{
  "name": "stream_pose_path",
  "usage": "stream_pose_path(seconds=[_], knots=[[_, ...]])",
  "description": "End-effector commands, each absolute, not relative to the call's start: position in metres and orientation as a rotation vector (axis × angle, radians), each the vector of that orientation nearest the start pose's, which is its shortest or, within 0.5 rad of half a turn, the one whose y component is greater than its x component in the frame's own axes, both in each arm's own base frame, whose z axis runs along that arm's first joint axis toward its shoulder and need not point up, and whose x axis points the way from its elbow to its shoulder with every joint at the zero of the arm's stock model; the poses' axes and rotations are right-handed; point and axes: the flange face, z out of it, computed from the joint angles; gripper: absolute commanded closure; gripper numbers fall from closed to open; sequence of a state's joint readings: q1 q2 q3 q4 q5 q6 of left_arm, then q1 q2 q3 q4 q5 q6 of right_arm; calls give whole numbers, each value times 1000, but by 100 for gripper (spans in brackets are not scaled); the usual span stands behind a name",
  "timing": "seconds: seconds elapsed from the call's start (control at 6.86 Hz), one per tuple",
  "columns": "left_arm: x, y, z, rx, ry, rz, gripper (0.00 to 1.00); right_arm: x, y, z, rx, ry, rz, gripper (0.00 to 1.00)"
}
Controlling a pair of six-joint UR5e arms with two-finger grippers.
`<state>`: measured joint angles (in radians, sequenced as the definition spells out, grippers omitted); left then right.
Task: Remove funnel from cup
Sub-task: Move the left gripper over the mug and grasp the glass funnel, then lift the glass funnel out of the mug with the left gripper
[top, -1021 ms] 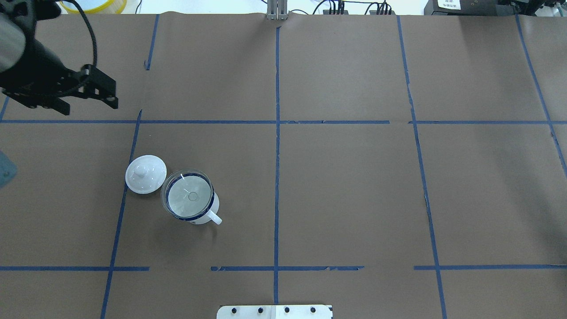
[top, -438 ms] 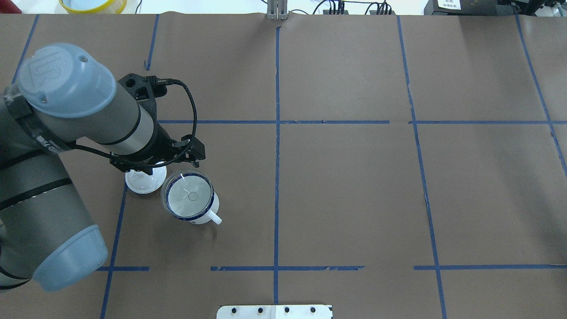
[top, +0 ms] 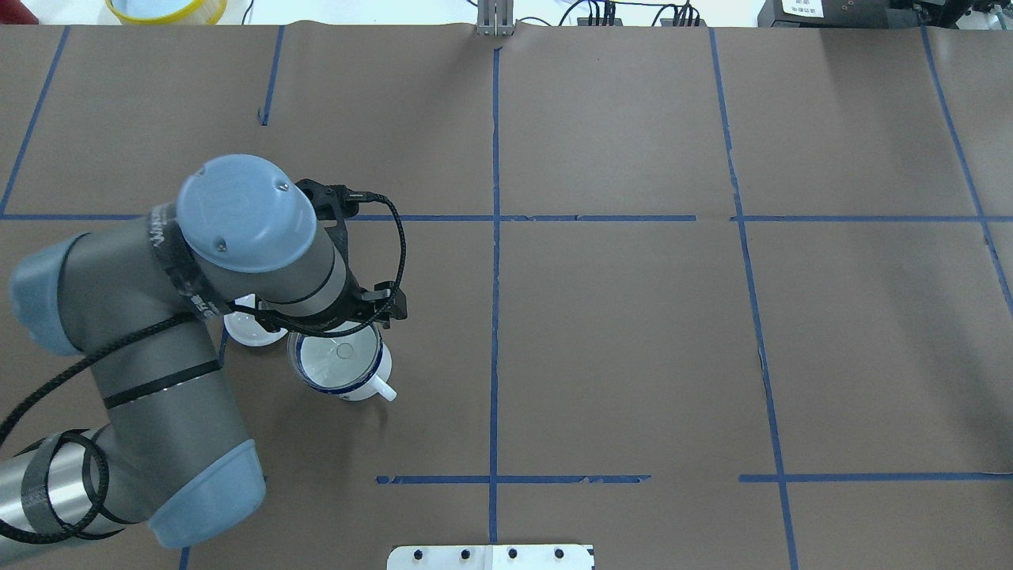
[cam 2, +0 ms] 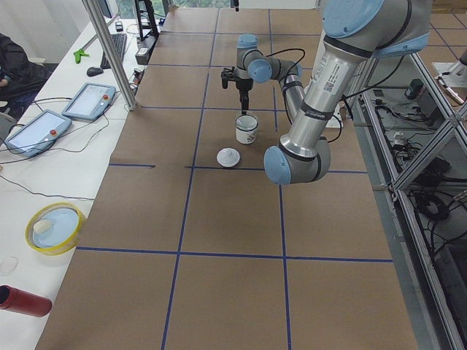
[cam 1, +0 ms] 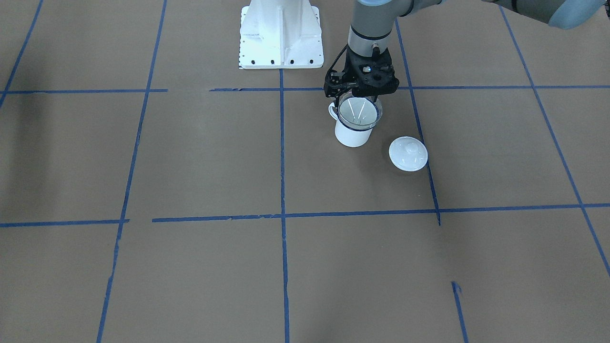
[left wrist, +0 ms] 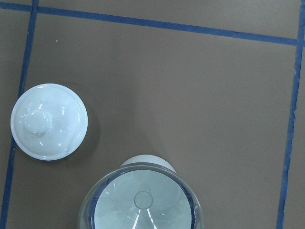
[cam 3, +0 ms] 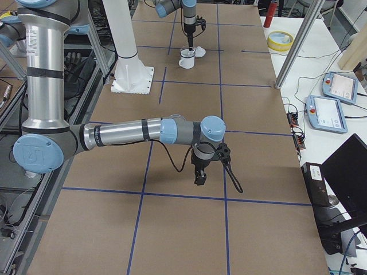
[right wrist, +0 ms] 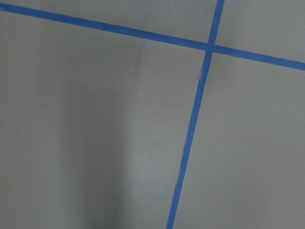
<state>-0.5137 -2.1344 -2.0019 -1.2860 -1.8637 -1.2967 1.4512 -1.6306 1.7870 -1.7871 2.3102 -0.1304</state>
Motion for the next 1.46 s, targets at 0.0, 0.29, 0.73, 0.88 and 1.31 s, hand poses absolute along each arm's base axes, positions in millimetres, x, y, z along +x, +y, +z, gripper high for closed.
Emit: stream_pose_path(seconds=[0.0, 0.29, 0.73, 0.88, 1.31], knots=[[479, -363, 205, -6, 753, -153, 0, 11, -462, 605, -53, -741, -216, 0], [486, -368, 213, 0, 761, -148, 0, 11, -462, 605, -53, -741, -216, 0], [494, -372, 217, 6, 772, -143, 31, 11, -462, 605, -53, -741, -216, 0], [494, -372, 218, 7, 771, -143, 50, 11, -462, 605, -53, -741, -216, 0], [481, -377, 207, 20, 794, -157, 100, 11, -462, 605, -53, -741, -216, 0]])
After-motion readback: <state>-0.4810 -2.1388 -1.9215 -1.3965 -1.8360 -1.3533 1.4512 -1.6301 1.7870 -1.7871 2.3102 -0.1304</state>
